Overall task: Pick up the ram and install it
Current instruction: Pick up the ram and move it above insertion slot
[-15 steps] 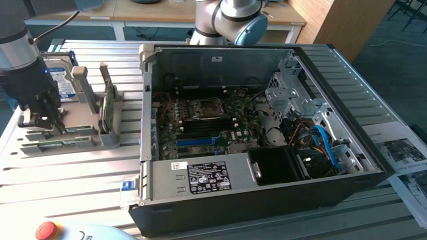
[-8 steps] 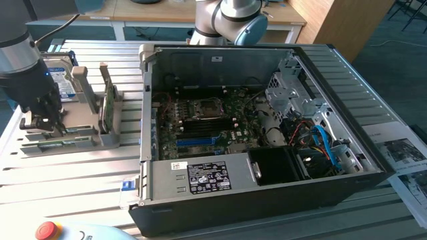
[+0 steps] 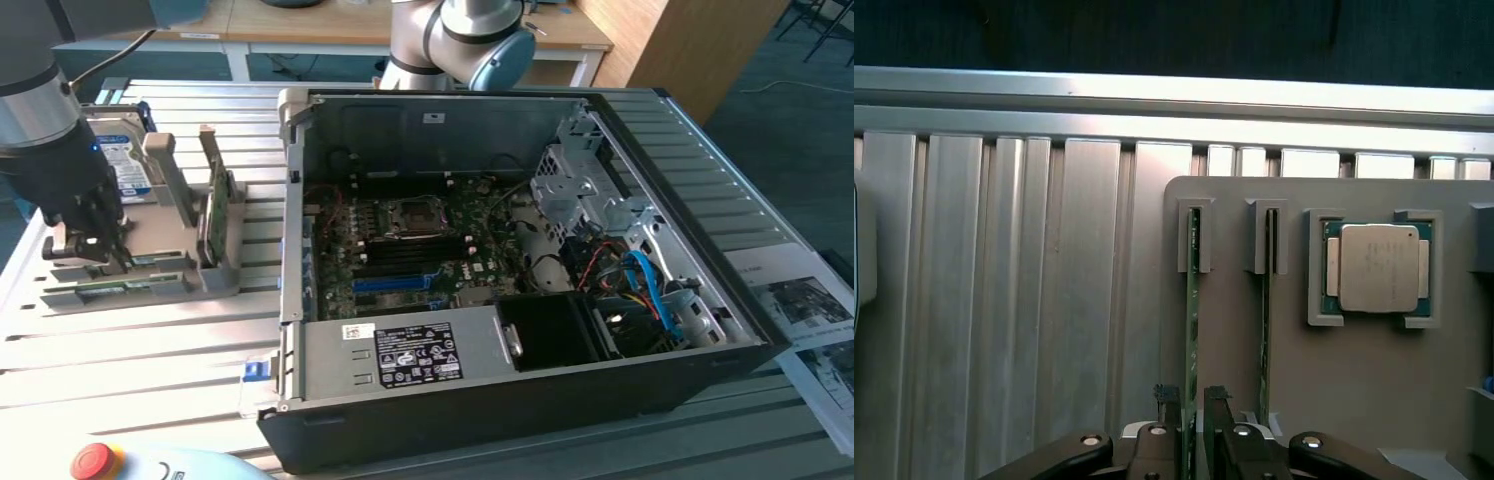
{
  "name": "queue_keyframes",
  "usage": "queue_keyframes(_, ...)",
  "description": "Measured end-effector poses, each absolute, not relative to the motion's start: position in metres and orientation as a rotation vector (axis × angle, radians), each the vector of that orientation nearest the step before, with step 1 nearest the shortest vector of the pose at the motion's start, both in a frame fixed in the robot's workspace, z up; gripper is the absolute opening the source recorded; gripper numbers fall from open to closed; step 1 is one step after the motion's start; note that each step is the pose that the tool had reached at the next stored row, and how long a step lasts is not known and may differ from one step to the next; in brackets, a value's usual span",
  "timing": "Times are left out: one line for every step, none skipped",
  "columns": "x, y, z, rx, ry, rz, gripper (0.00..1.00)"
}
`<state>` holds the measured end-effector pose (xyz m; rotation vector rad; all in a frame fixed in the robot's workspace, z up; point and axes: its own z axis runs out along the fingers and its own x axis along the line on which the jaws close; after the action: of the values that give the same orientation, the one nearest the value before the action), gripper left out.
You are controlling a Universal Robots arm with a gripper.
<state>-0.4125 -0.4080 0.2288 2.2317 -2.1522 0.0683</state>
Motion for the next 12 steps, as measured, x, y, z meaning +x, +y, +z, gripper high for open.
queue_keyframes(-0.412, -0.408, 0.229, 2.232, -2.152, 0.068, 0.24)
queue_keyframes(-0.412, -0.408, 0.228, 2.232, -2.152, 0.069, 0.24)
queue_keyframes(-0.412, -0.408, 0.228, 2.232, -2.153, 0.069, 0.24)
queue_keyframes(-0.412, -0.408, 0.227, 2.232, -2.153, 0.069, 0.24)
queue_keyframes(-0.412, -0.408, 0.226, 2.232, -2.153, 0.070, 0.24)
queue_keyframes(-0.412, -0.408, 0.225, 2.232, -2.153, 0.070, 0.24)
queue_keyframes(-0.412, -0.408, 0.224, 2.232, -2.153, 0.070, 0.24)
queue_keyframes(-0.412, -0.408, 0.223, 2.232, -2.153, 0.070, 0.24)
queue_keyframes(-0.412, -0.408, 0.222, 2.232, -2.153, 0.070, 0.24)
queue_keyframes(-0.412, -0.408, 0.221, 2.232, -2.153, 0.070, 0.24)
queue_keyframes(-0.412, -0.408, 0.219, 2.232, -2.152, 0.070, 0.24)
queue_keyframes(-0.412, -0.408, 0.218, 2.232, -2.152, 0.070, 0.24)
